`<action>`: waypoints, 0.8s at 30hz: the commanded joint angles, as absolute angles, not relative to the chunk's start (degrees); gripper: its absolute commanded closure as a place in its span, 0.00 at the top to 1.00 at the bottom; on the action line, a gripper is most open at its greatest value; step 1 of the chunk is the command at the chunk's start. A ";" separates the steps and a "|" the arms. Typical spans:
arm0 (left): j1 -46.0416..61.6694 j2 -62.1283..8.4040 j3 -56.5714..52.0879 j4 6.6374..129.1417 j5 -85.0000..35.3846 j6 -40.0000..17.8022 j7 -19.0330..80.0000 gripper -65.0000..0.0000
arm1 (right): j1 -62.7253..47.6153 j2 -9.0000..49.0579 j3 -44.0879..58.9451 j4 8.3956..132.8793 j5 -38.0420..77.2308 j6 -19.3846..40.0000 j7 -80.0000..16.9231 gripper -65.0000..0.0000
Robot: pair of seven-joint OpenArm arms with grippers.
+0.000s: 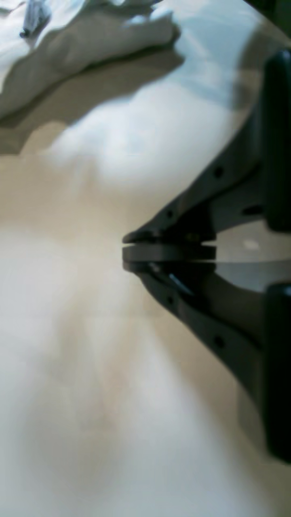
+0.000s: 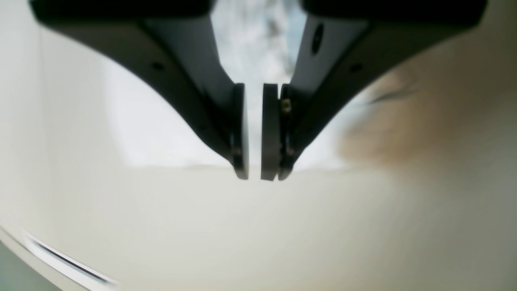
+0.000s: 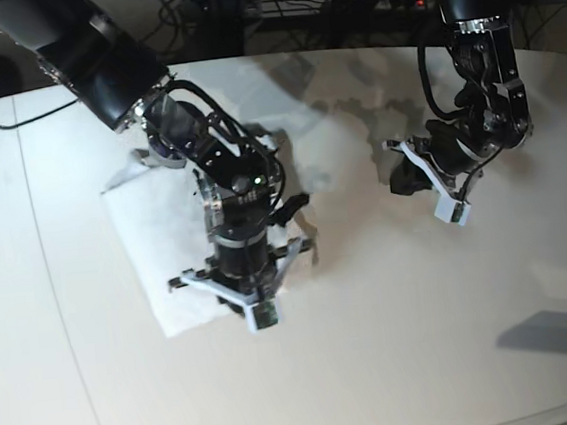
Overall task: Fold the T-shirt properly
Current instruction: 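Slide the right gripper across the folded shirt to flatten it, then raise both grippers and reposition them beside the folded shirt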
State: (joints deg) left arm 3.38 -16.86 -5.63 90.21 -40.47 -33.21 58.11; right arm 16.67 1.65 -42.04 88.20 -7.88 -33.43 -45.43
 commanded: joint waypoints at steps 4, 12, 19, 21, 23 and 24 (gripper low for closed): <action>7.16 -17.80 -5.93 97.89 -41.45 -33.63 57.36 0.00 | 15.25 4.44 -36.00 92.97 -8.57 -33.98 -46.99 0.07; 13.93 -17.89 -1.19 107.03 -41.45 -33.71 59.91 0.00 | 7.08 7.69 -20.79 97.27 -8.57 -34.07 -48.22 0.07; 14.99 -18.24 12.00 109.67 -41.45 -33.63 60.09 0.00 | 1.80 9.80 -10.33 98.24 -8.57 -33.89 -47.96 0.08; 14.81 -18.24 15.78 109.76 -41.45 -33.54 60.09 0.00 | 1.36 10.15 -8.66 98.07 -8.57 -33.80 -47.96 0.08; 14.81 -18.15 18.42 109.67 -41.45 -33.54 60.09 0.00 | 0.13 11.30 -7.08 98.15 -8.57 -33.80 -47.96 0.08; 14.81 -17.98 19.30 109.41 -41.36 -33.54 59.91 0.00 | 0.04 11.82 -6.64 98.15 -8.48 -33.80 -47.96 0.08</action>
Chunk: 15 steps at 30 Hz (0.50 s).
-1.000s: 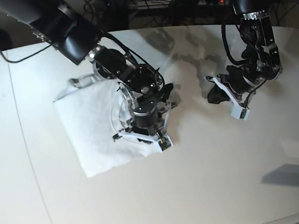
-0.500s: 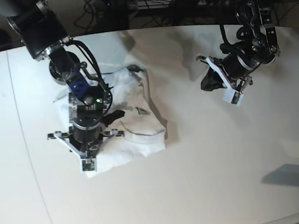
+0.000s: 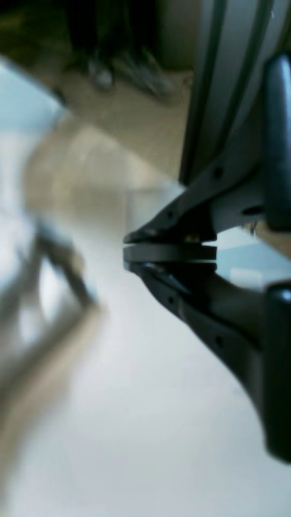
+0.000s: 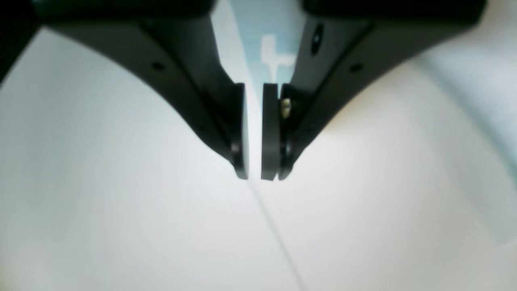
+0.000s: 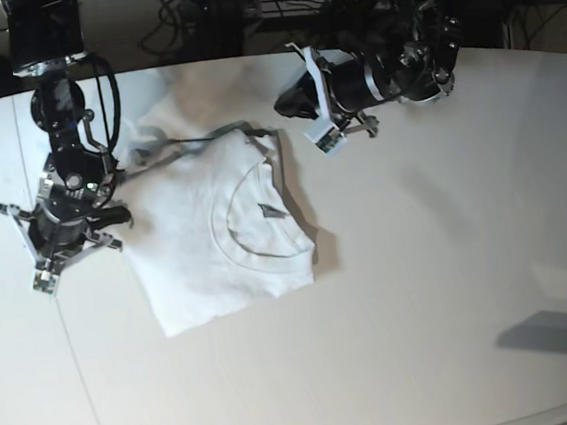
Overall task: Fold the T-shirt properly
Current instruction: 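Raise both grippers and reposition them beside the folded shirt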
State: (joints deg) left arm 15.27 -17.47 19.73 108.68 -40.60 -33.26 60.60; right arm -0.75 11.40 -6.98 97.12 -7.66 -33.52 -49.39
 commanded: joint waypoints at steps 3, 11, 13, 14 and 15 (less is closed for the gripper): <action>14.73 -17.71 21.14 109.32 -41.36 -33.54 59.82 0.00 | -0.66 12.35 -5.58 97.71 -8.48 -33.80 -47.96 0.08; 9.80 -12.88 21.67 101.58 -37.23 -33.54 59.82 0.00 | -2.07 11.82 -0.22 94.37 -8.40 -23.43 -46.73 0.08; 8.66 -11.30 21.67 99.21 -35.30 -33.54 59.82 0.00 | -2.24 11.82 -0.13 94.02 -8.40 -21.58 -46.46 0.08; 8.13 -10.51 21.67 98.68 -34.33 -33.54 59.82 0.00 | -2.59 11.74 -0.31 93.76 -8.40 -21.05 -46.46 0.08; 7.52 -9.63 21.67 98.33 -33.45 -33.54 59.82 0.00 | -2.95 11.74 -0.31 93.41 -8.40 -20.53 -46.46 0.08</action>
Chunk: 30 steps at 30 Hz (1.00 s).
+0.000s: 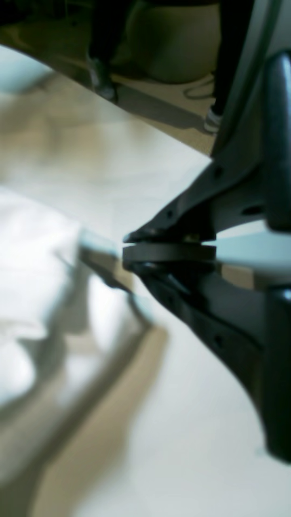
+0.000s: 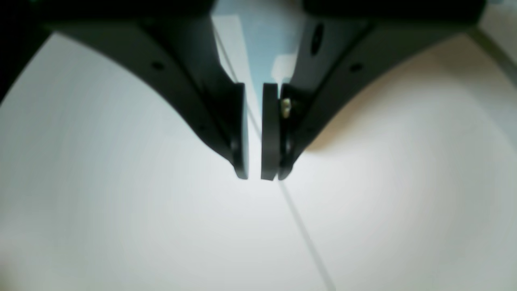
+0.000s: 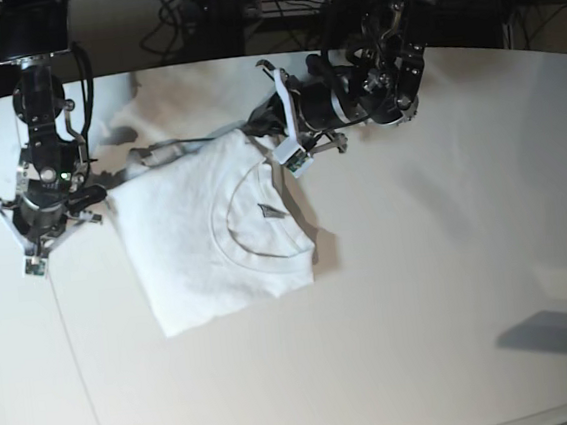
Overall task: Fold the T-shirt properly
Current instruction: 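Raise both grippers and reposition them beside the folded shirt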
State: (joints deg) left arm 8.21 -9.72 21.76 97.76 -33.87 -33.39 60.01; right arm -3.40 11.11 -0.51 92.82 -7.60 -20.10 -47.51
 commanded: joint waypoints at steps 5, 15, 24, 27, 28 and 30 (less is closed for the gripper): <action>3.82 -7.08 21.67 95.34 -30.37 -33.54 59.82 0.00 | -3.56 9.80 -0.48 93.41 -8.31 -15.69 -46.46 0.08; -5.85 -4.97 21.14 86.99 -29.49 -33.54 59.82 0.00 | -4.88 6.55 -4.18 93.93 -8.40 -10.68 -46.20 0.08; -11.56 -4.97 20.97 82.59 -29.49 -33.54 59.74 0.00 | -4.97 5.93 -14.73 94.11 -8.48 -11.12 -43.82 0.08; -13.67 -5.14 20.97 79.78 -29.49 -33.54 59.03 0.00 | -5.58 4.88 -17.27 95.25 -8.48 -11.21 -44.00 0.08; -14.20 -5.14 20.97 79.16 -29.49 -33.54 58.07 0.00 | -5.85 4.88 -17.80 95.69 -8.48 -11.21 -44.00 0.08; -15.25 -5.23 20.97 77.85 -29.49 -33.45 56.31 0.00 | -6.29 4.79 -19.47 96.75 -8.48 -11.21 -44.00 0.08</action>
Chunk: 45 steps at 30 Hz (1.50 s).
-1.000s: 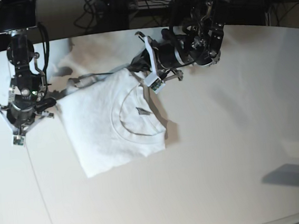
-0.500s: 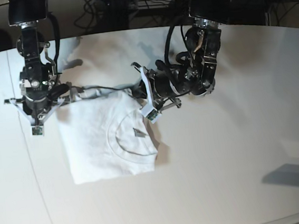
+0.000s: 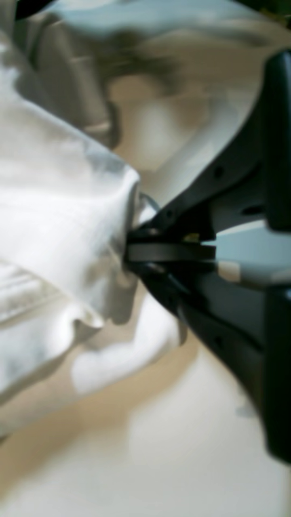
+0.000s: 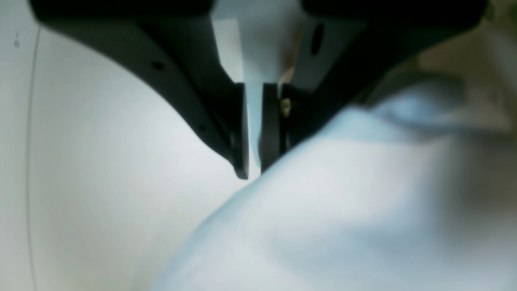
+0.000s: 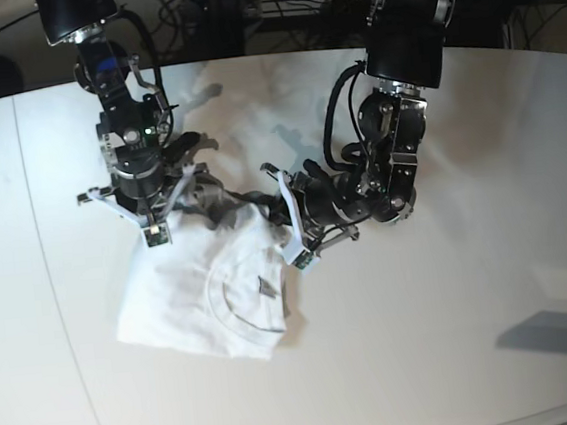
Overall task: Fold the T-shirt properly
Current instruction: 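Raise both grippers and reposition them beside the folded shirt, then grasp the shirt's opposite sides with both grippers and rotate it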
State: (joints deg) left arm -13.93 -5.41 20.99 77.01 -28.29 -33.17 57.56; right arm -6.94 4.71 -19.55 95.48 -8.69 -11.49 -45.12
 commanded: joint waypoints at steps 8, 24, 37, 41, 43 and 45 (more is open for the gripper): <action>-21.14 -5.32 20.97 71.52 -24.84 -33.45 53.49 0.00 | -9.27 5.32 -26.15 98.68 -8.48 -15.78 -44.70 0.08; -30.99 -4.79 20.88 57.19 -18.68 -33.45 44.88 0.00 | -6.11 8.92 -14.99 103.25 -16.13 -15.08 -44.35 0.08; -29.23 -4.70 10.33 60.62 -18.68 -33.71 47.34 0.00 | 14.55 8.92 -2.33 83.82 -16.13 2.15 -38.11 0.08; -23.16 -5.58 6.73 70.20 -18.68 -33.80 51.82 0.00 | 18.95 8.92 -0.75 75.74 -16.22 5.32 -34.86 0.08; -19.74 -6.11 6.99 75.65 -18.68 -33.80 53.58 0.00 | 21.23 9.54 -0.57 72.40 -16.22 6.46 -33.71 0.08; -16.75 -5.93 6.73 79.52 -18.68 -33.80 54.64 0.00 | 23.08 10.68 -0.75 69.49 -16.22 6.90 -33.10 0.08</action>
